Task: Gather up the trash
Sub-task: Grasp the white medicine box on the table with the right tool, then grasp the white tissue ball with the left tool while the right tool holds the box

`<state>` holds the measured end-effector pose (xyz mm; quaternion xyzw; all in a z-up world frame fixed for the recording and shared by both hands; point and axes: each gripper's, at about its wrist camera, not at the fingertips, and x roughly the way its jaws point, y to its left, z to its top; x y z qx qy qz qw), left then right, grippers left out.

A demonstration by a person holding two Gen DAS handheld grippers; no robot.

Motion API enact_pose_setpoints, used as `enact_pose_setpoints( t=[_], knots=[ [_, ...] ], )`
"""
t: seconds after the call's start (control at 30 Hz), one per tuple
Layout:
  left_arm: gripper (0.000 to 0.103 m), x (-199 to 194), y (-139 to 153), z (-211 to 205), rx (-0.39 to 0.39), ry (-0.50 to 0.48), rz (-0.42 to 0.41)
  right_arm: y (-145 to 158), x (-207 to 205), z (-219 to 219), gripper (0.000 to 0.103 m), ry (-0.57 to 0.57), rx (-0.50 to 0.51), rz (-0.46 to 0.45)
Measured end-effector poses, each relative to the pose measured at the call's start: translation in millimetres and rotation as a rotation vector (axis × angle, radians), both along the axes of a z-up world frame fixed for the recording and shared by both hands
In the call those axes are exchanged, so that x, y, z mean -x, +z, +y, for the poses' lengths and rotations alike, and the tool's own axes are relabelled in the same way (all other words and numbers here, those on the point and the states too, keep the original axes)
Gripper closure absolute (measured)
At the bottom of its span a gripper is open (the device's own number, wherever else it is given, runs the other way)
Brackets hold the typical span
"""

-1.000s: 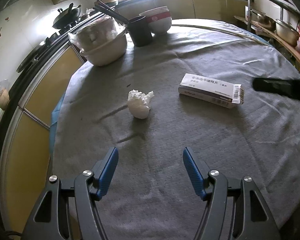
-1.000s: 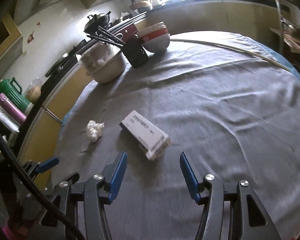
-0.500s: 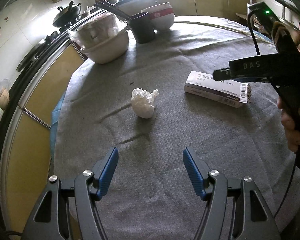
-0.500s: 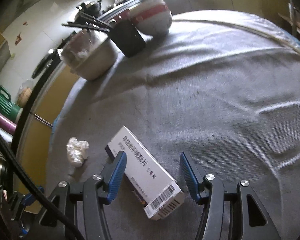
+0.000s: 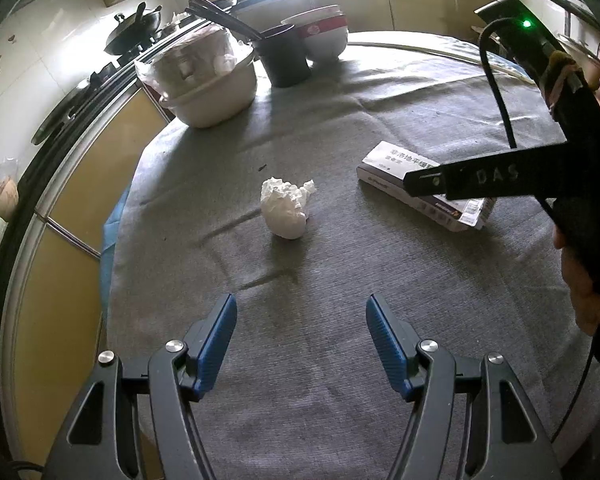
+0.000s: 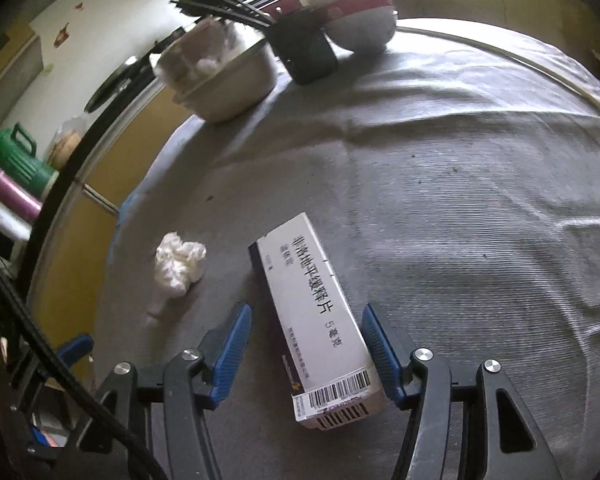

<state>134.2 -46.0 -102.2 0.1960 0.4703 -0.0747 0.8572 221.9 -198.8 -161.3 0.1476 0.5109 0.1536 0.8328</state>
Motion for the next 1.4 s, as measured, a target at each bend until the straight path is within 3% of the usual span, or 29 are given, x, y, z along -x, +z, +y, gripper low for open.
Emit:
enact_pose_setpoints(
  t=[0.13, 0.33, 0.43, 0.77, 1.03, 1.13, 1.4],
  knots=[
    [0.035, 0.5, 0.0, -0.5, -0.001, 0.0, -0.001, 0.9, -0.2, 9.0, 0.039, 0.017, 0.034, 0.002],
    [0.035, 1.5, -0.1, -0.3, -0.002, 0.001, -0.002, 2.9, 1.3, 27.9, 0.039, 0.044, 0.173, -0.04],
    [0.035, 1.6, 0.2, 1.6, -0.002, 0.004, -0.005, 1.2, 5.9, 37.6, 0.051, 0.067, 0.274, -0.084],
    [0.035, -16.1, -1.5, 23.5, 0.023, 0.062, 0.012, 2.9, 27.2, 7.5, 0.055, 0.018, 0.216, -0.085],
    [0.035, -69.1, 4.8, 53.7, 0.191, 0.158, 0.044, 9.3, 67.4, -12.7, 0.055, -0.026, 0.157, -0.069],
    [0.035, -84.1, 1.6, 48.6, 0.238, 0.158, 0.068, 9.4, 81.5, -17.2, 0.055, -0.048, 0.135, -0.062],
    [0.035, -103.4, -22.4, 23.4, 0.274, 0.118, 0.128, 13.5, 108.5, -10.4, 0.055, -0.052, 0.12, -0.07]
  ],
)
